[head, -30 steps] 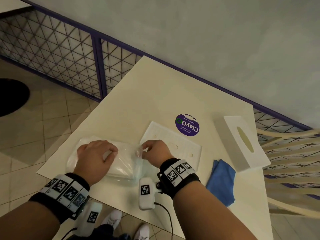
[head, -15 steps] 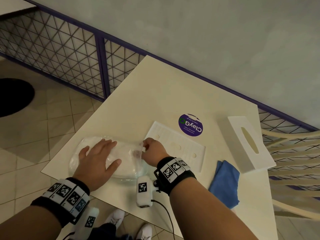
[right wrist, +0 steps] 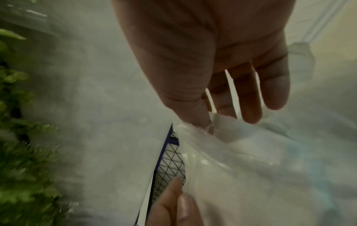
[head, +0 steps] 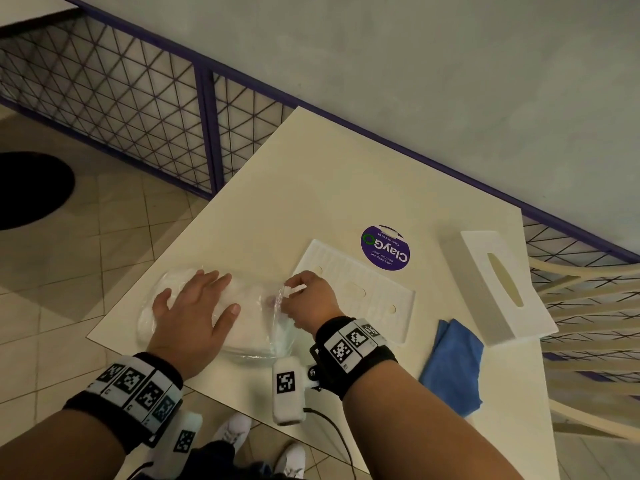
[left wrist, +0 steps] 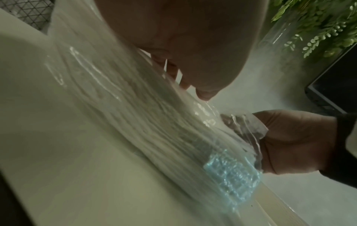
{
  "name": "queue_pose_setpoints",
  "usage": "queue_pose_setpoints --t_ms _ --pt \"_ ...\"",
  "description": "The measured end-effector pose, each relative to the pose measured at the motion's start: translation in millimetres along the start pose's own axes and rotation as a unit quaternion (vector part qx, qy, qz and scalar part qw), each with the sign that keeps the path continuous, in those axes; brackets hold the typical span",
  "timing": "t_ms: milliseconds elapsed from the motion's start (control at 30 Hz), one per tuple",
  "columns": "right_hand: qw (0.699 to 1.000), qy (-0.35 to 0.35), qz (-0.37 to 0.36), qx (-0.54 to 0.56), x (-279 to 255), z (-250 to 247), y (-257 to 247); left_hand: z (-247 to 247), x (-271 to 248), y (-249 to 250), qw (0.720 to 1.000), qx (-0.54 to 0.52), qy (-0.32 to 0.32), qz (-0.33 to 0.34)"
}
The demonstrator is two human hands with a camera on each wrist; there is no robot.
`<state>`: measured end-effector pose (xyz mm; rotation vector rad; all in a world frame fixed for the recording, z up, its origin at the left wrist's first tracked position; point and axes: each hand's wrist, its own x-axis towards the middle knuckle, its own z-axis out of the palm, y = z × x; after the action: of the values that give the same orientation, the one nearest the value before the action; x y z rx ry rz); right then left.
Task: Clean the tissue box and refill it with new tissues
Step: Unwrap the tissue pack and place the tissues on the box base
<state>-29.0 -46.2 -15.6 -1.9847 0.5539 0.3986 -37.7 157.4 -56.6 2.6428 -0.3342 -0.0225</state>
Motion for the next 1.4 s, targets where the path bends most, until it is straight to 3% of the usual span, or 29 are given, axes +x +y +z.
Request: queue_pose_setpoints --t_ms 67,167,267,467,600,667,800,867,933,1033,1100,1233,1300,1400 --pt "0.998 -0.034 0.054 0.024 -2.7 1.5 1.7 0.6 0.2 0.7 1.000 -0.001 -0.005 -0.009" --pt "0.997 -0.044 0.052 0.049 -5.2 0.4 -2.6 0.1 1.2 2.4 1.000 -0.003 -0.010 -0.024" --pt "0.992 0.005 0.025 0.121 -5.8 -5.6 -9.4 -1.5 2.2 2.6 1.000 -0.010 -0.021 -0.019" --pt "0.979 0.093 0.055 0.170 -8.0 -16.0 7.5 0.4 0.8 1.7 0.999 -0.003 -0.043 -0.021" --pt "0.984 0.037 0.128 0.122 -8.6 -13.5 18.4 1.5 0.5 4.1 0.999 0.002 -0.036 -0.014" --pt "0.986 0.022 0.131 0.097 -9.5 -17.0 21.8 2.4 1.0 2.3 0.999 0.008 -0.044 -0.019" --pt "0.979 0.124 0.105 0.119 -10.8 -37.6 27.6 1.6 2.3 -3.8 0.998 -0.008 -0.058 -0.024" --pt "0.972 0.104 0.153 0.147 -12.7 -42.0 31.7 0.5 2.0 -4.7 0.998 -0.036 -0.043 -0.020" --pt "0.963 0.042 0.221 0.149 -16.6 -39.1 31.1 -0.3 0.9 -4.8 0.997 -0.065 -0.022 -0.017" --pt "0.958 -0.010 0.266 0.110 -17.8 -37.3 33.9 1.1 -0.4 -5.0 0.997 -0.074 -0.015 -0.002" --pt "0.939 -0.035 0.287 0.185 -18.5 -40.3 39.5 2.7 -0.8 -6.0 0.998 -0.055 -0.027 0.007" --pt "0.893 -0.070 0.285 0.342 -21.6 -46.0 53.4 3.1 -0.6 -5.0 0.999 -0.022 -0.032 -0.006" --pt "0.888 -0.062 0.269 0.368 -20.6 -47.7 55.9 0.4 -1.8 -1.9 0.999 -0.008 -0.037 0.030" --pt "0.889 -0.051 0.241 0.387 -23.4 -50.6 50.4 -3.4 -5.0 8.2 0.986 0.047 -0.117 0.108"
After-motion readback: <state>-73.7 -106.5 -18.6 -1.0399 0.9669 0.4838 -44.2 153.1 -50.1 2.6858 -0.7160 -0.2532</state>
